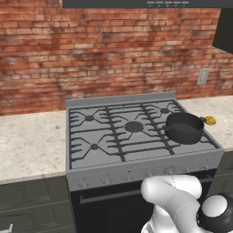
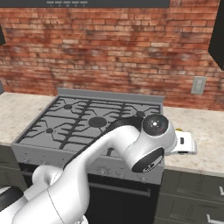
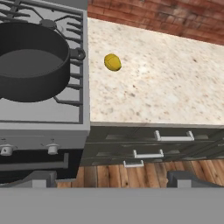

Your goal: Turn on the burner for the pot on the stove. Wait thirty seconds for the pot to heat up. Then add the lemon to the pot.

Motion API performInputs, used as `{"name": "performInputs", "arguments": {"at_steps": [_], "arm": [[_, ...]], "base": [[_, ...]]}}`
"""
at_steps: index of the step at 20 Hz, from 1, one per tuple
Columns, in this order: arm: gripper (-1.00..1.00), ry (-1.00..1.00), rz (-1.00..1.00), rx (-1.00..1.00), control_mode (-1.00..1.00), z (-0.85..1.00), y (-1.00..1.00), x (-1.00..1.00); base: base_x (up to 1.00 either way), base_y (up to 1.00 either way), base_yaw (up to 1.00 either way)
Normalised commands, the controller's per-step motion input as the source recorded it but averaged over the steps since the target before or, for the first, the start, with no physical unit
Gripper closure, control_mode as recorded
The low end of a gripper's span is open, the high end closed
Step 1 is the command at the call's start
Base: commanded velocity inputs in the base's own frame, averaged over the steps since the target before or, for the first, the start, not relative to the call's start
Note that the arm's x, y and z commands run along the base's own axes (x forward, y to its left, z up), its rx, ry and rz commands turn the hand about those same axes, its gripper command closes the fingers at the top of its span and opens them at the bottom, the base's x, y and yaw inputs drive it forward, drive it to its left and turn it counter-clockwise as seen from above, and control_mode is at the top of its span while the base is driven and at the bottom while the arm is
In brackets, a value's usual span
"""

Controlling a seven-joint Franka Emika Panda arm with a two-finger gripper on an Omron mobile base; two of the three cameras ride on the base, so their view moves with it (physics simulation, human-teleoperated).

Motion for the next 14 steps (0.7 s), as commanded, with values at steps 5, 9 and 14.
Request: {"name": "performInputs", "arguments": {"at_steps": [5,9,14], "arm": [[-1.00,0.00,0.00,0.00,-1.00,0.00,0.00,0.00],[-1.00,0.00,0.00,0.00,-1.00,0.00,0.00,0.00],[-1.00,0.00,0.00,0.00,-1.00,0.00,0.00,0.00]], "base": [[0.00,0.00,0.00],[0.00,0.00,0.00],[0.00,0.00,0.00]]}}
